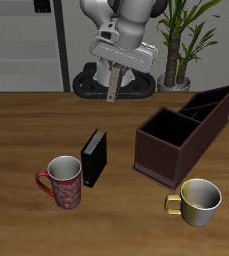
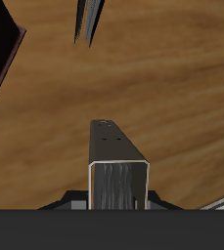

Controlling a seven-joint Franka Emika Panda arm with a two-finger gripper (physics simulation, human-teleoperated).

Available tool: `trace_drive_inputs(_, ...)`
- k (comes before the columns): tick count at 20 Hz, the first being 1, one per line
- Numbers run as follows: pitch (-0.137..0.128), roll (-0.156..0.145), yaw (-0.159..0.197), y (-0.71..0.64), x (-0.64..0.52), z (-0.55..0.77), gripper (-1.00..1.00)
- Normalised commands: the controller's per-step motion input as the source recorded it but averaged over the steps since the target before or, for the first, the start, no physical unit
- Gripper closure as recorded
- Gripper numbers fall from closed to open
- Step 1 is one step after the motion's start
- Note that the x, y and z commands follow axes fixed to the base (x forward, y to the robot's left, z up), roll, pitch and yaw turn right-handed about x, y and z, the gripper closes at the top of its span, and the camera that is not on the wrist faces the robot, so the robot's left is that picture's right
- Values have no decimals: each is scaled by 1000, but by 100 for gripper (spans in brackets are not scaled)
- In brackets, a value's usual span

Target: Place the yellow book into the left desk caddy's left compartment

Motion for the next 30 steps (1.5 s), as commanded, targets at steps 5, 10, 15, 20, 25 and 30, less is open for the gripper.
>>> trace_drive_inputs(5,-14,54,-25,553,-59,-59,100)
trace_drive_inputs(10,-20,90,39,445,-60,-87,100)
trace_drive_inputs(15,15,-4,-17,326,-150,-175,100)
trace_drive_inputs(20,0,17,-6,295,-143,-92,100)
trace_drive_inputs(25,8,22,7,355,-111,-50,100)
trace_drive_inputs(30,-18,9,2,294,-130,-17,100)
